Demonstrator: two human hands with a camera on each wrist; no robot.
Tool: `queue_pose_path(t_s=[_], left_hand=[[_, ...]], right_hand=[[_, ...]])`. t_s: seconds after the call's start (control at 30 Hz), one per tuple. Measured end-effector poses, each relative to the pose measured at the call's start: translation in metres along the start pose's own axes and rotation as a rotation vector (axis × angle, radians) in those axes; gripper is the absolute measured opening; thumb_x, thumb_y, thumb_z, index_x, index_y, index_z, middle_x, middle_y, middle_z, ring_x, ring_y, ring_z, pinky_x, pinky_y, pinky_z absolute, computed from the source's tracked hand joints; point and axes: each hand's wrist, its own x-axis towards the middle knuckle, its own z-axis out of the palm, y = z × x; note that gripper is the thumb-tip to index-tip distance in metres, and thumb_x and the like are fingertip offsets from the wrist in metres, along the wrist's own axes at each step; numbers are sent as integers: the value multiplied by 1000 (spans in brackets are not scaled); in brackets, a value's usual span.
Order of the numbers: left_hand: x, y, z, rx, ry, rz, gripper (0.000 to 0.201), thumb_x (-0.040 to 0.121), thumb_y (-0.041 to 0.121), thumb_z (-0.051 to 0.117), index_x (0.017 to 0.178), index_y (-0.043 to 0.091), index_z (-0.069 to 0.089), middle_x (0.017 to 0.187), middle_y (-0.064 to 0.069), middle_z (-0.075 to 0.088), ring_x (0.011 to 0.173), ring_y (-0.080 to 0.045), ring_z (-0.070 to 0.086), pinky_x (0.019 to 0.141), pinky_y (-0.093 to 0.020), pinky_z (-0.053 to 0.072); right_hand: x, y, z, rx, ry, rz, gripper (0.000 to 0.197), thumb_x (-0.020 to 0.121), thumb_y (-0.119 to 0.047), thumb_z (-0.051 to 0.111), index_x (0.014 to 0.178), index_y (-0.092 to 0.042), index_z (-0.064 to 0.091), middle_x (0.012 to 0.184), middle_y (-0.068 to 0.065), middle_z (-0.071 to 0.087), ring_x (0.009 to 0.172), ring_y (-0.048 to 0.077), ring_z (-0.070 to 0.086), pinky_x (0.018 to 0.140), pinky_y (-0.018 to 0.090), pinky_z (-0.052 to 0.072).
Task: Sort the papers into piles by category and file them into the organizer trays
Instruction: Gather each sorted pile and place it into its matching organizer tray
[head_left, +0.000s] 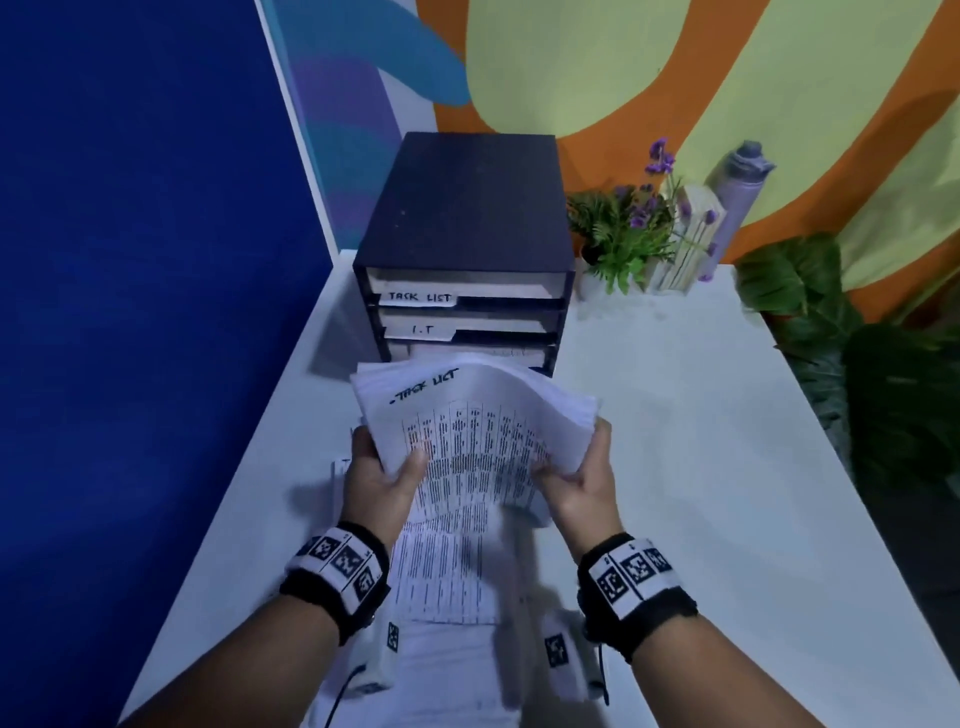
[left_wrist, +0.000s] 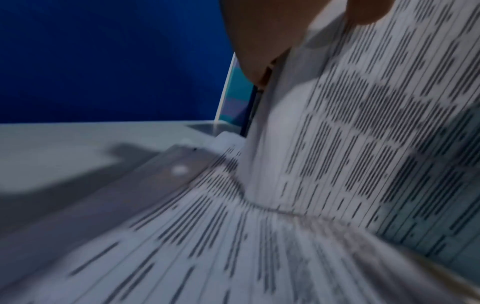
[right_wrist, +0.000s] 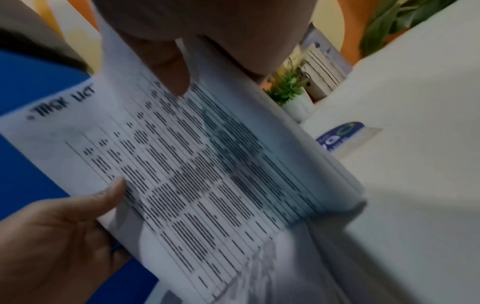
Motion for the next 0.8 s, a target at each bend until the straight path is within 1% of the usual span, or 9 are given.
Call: queue_pose_path(t_s=[0.07,0.1,0.17,0.23,0.37,0.5,0.57,0.67,0.8], left_hand=[[2,-15,0,66,-18,-60,40,91,13,61,121,33,42,112,8,61,106,-13,59,93,-34,48],[3,-18,2,83,-24,-90,38,93,13,59,123,30,43,115,5,60,109,-18,58,91,-38,51],[10,-19,4,67,-5,-137,35,95,12,55,126,25,45,117,1,59,110,-22,57,80,-37,56],[19,-16,3,106,48,-136,29,94,10,54,121,21,48,111,0,62,104,-23,60,82,-34,50],[37,-7,-10,187,27,-177,19,92,13,58,109,20,54,99,4,64,94,-21,63,78,-31,46],[49,9,-27,22,-113,-221,27,92,14,62,119,15,55,110,-2,68,101,-22,66,93,-44,51],[50,17,-36,-89,-248,-267,35,92,10,62,125,13,51,116,-7,68,104,-24,67,93,-49,52],[55,22,-49,-67,-452,-288,45,82,17,66,125,23,52,117,-2,70,106,-23,68,88,-49,53],[80,34,-54,-8,-361,-209,30,89,3,62,110,24,59,113,-5,70,105,-27,67,87,-47,53]], right_hand=[[2,9,5,-65,-37,38,48,78,-2,58,106,-35,38,101,-2,52,88,10,54,77,31,49],[6,12,6,-94,-53,49,46,83,2,58,106,-33,37,98,-3,52,86,11,54,74,28,49],[16,11,5,-113,-60,71,43,87,7,55,109,-26,39,91,-3,54,76,5,57,64,21,50],[29,6,4,-99,-70,78,32,89,5,55,112,-14,44,83,-3,57,65,-1,58,57,18,49],[58,-3,10,-136,-52,141,17,94,-14,54,110,-20,52,78,-3,63,61,11,59,56,29,48],[85,-2,14,-153,-22,218,15,87,-20,55,101,-25,59,89,9,69,76,35,66,68,46,57],[95,-3,11,-115,17,244,13,86,-19,57,98,-23,61,87,10,70,72,31,66,66,43,57],[107,-13,10,27,56,280,17,93,-9,55,109,-11,59,90,11,69,69,25,66,62,35,55],[112,-23,20,134,-48,277,24,96,-11,50,120,-13,55,111,10,70,96,31,70,84,51,56]])
